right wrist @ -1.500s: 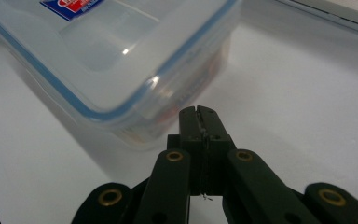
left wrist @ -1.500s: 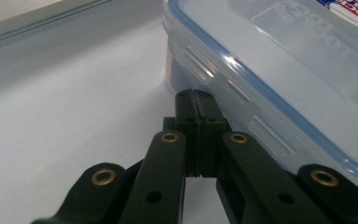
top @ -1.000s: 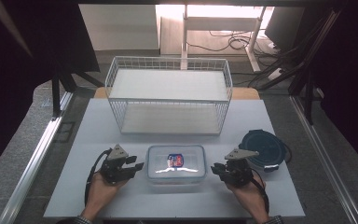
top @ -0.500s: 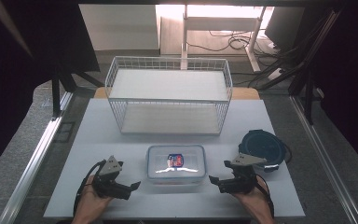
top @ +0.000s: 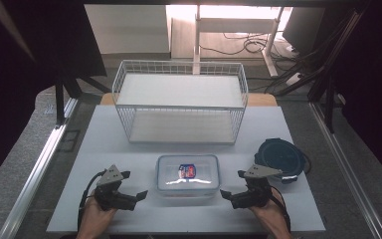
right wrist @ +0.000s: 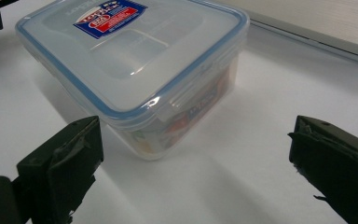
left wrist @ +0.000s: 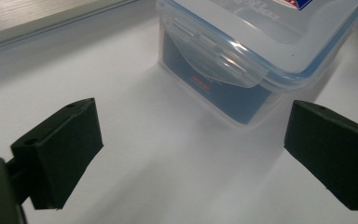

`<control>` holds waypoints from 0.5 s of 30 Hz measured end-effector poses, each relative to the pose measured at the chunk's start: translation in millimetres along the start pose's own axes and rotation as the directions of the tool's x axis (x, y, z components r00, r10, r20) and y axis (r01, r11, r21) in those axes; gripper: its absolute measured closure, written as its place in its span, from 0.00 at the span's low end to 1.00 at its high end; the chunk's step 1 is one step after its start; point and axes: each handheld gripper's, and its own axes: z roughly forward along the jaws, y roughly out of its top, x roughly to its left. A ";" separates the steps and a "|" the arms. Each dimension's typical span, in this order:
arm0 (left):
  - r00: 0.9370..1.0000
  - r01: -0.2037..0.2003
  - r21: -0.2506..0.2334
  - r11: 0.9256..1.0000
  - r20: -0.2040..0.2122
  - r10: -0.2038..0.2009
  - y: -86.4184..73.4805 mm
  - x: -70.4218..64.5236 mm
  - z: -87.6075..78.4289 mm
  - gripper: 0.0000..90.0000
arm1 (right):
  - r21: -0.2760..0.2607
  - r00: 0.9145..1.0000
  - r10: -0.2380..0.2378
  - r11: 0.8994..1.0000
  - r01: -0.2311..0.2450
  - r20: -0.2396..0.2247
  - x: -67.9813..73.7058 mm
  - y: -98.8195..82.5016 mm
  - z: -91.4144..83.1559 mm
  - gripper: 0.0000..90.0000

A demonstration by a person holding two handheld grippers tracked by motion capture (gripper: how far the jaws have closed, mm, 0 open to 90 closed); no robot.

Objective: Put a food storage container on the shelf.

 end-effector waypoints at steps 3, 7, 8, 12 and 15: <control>1.000 -0.002 0.011 1.000 0.009 0.002 3.0 -2.9 2.3 0.05 | -0.007 1.000 -0.008 1.000 0.008 0.004 2.1 2.1 1.6 0.03; 1.000 -0.008 0.021 1.000 0.019 0.007 9.6 -4.8 6.9 0.04 | -0.009 1.000 0.003 1.000 -0.003 0.010 3.9 8.2 3.4 0.03; 1.000 -0.008 0.021 1.000 0.019 0.007 9.6 -4.8 6.9 0.04 | -0.009 1.000 0.003 1.000 -0.003 0.010 3.9 8.2 3.4 0.03; 0.998 0.018 0.036 0.999 0.058 -0.020 22.7 -3.7 15.4 0.03 | 0.030 0.999 0.050 0.998 -0.051 0.001 4.8 19.5 10.0 0.02; 0.995 0.041 0.032 0.999 0.092 -0.044 30.1 -1.3 20.8 0.03 | 0.041 0.997 0.076 0.996 -0.076 -0.011 3.1 27.1 14.0 0.02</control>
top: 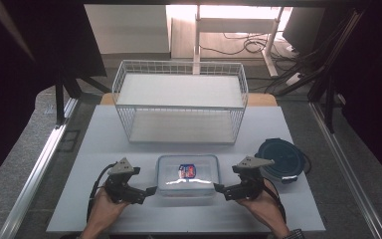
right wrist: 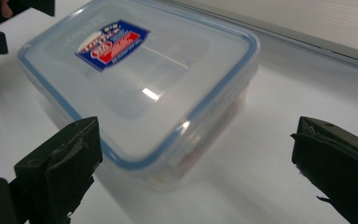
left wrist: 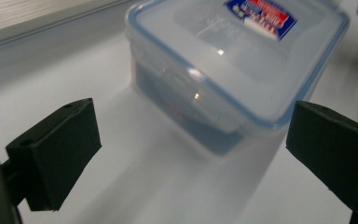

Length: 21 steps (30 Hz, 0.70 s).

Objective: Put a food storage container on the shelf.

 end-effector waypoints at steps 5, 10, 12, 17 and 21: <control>1.000 0.003 0.019 1.000 0.023 -0.003 10.4 4.2 7.8 0.03 | 0.055 0.999 0.024 0.998 -0.022 -0.034 -4.1 9.5 9.2 0.02; 0.998 0.005 0.049 0.999 0.056 -0.008 23.8 9.4 22.4 0.03 | 0.109 0.997 0.035 0.994 -0.028 -0.062 -8.5 17.8 22.7 0.03; 0.998 0.008 0.076 0.997 0.069 -0.014 27.9 11.6 31.0 0.02 | 0.117 0.996 0.045 0.992 -0.037 -0.071 -10.3 21.8 27.7 0.03; 0.986 0.052 0.105 0.993 0.155 -0.068 31.2 19.9 46.2 0.00 | 0.153 0.987 0.090 0.986 -0.069 -0.131 -17.5 26.4 40.4 0.02; 0.972 0.062 0.139 0.988 0.217 -0.092 29.3 21.7 50.7 0.00 | 0.177 0.972 0.137 0.979 -0.103 -0.191 -22.0 25.3 45.8 0.05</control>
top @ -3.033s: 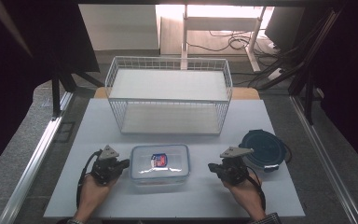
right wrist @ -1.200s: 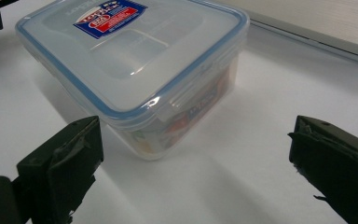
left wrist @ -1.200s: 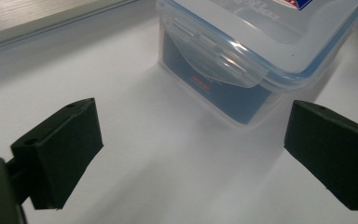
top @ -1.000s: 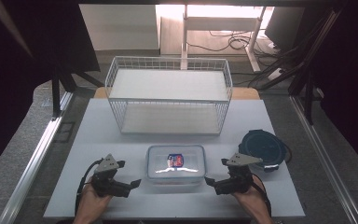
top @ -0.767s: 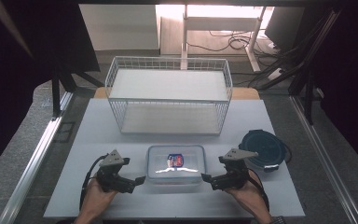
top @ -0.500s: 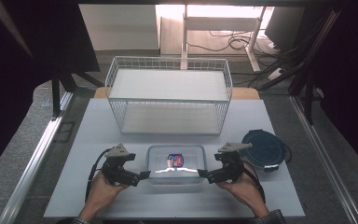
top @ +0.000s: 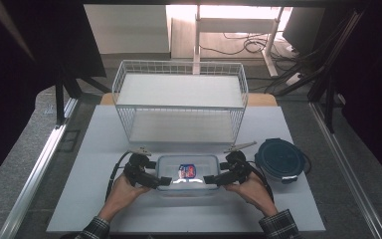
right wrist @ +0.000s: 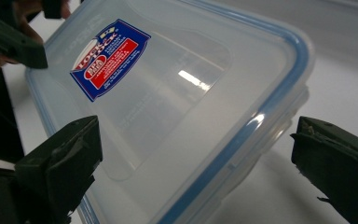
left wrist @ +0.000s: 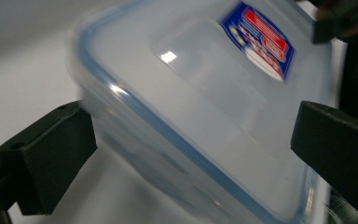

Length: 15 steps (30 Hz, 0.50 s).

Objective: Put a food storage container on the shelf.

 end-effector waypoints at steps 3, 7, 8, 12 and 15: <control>0.999 -0.024 0.027 0.999 0.030 0.023 -4.0 -0.9 -2.2 0.00 | 0.010 0.999 0.015 1.000 -0.015 -0.041 -1.8 -1.5 0.0 0.08; 0.999 -0.004 0.022 1.000 0.036 0.004 -8.1 -3.9 -7.0 0.05 | 0.017 0.998 0.045 0.999 -0.044 -0.033 1.5 -3.6 -4.8 0.15; 1.000 -0.004 0.018 1.000 0.031 0.003 -9.0 -5.2 -10.0 0.08 | 0.015 0.998 0.048 0.999 -0.047 -0.030 2.3 -4.6 -6.6 0.18; 1.000 -0.025 -0.013 1.000 0.016 0.025 -14.4 -12.3 -22.2 0.25 | -0.036 0.995 0.095 0.995 -0.096 -0.029 4.9 -9.8 -20.5 0.37; 1.000 0.001 -0.056 0.998 0.015 0.000 -20.7 -17.4 -29.5 0.38 | -0.062 0.994 0.103 0.993 -0.105 -0.033 9.5 -15.4 -29.3 0.47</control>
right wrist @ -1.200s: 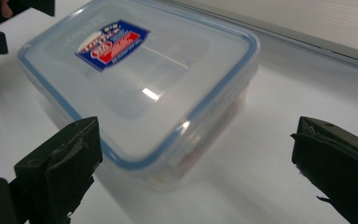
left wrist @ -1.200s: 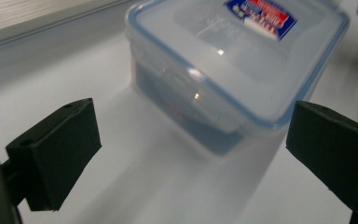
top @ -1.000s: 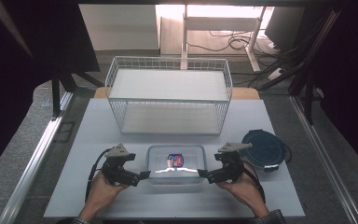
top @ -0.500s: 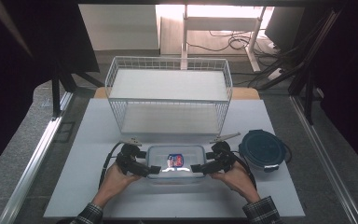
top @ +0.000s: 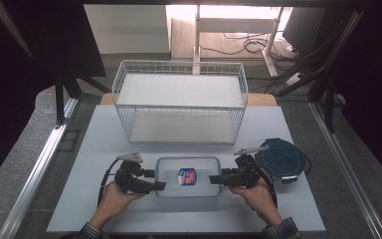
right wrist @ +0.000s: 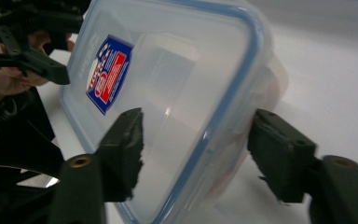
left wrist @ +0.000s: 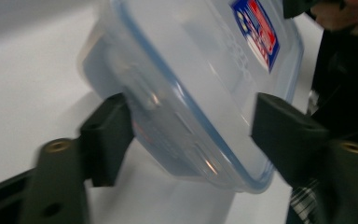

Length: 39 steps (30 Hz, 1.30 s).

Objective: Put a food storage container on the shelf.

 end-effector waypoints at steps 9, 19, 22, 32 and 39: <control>0.998 0.063 -0.053 0.997 0.017 -0.062 -6.5 -4.7 -5.8 0.52 | -0.006 0.999 0.020 1.000 -0.021 -0.045 2.0 -14.5 -10.6 0.55; 0.995 0.096 -0.086 0.992 -0.001 -0.097 -5.8 -9.8 -7.1 0.56 | -0.046 1.000 0.017 0.999 -0.017 -0.001 14.0 -21.8 -17.1 0.59; 0.994 0.112 -0.103 0.988 0.000 -0.112 -3.2 -7.7 -8.2 0.57 | -0.070 0.999 -0.020 0.997 0.022 0.035 19.5 -19.4 -18.9 0.59; 0.996 0.090 -0.160 0.983 -0.007 -0.092 11.1 -9.7 -23.8 0.58 | -0.128 0.997 -0.065 0.989 0.070 0.040 26.4 -5.7 -25.8 0.59; 0.997 0.078 -0.197 0.977 -0.006 -0.080 24.8 -9.0 -38.5 0.59 | -0.161 0.996 -0.085 0.983 0.089 0.029 29.2 7.9 -28.5 0.59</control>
